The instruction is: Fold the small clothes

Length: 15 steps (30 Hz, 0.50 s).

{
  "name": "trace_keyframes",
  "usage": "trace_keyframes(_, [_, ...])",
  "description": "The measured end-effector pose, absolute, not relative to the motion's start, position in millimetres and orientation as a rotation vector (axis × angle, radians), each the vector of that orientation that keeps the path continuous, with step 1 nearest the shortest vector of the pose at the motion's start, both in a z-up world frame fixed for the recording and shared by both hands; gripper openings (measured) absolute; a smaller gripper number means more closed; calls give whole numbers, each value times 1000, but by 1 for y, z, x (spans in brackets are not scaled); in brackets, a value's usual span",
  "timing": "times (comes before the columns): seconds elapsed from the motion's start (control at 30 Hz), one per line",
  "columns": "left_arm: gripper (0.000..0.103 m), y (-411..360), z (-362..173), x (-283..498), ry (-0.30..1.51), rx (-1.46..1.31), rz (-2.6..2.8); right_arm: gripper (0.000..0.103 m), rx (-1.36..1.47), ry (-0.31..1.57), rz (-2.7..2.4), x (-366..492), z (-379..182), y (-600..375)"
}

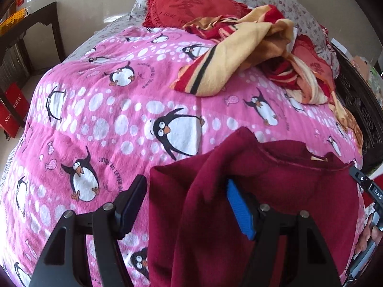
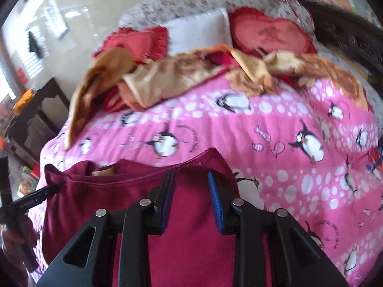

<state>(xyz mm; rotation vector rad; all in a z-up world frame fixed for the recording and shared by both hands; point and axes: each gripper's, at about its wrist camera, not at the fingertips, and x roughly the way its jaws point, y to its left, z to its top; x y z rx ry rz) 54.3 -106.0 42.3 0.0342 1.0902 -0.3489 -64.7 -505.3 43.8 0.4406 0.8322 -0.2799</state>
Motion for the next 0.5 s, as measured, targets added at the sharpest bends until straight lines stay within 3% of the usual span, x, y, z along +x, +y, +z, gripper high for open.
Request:
trace_keyframes(0.2, [74, -101, 45, 47, 1087, 64, -366, 13, 486, 819, -260, -74, 45, -513])
trace_keyframes(0.5, [74, -55, 82, -24, 1033, 97, -528, 15, 489, 888, -196, -191, 49, -493])
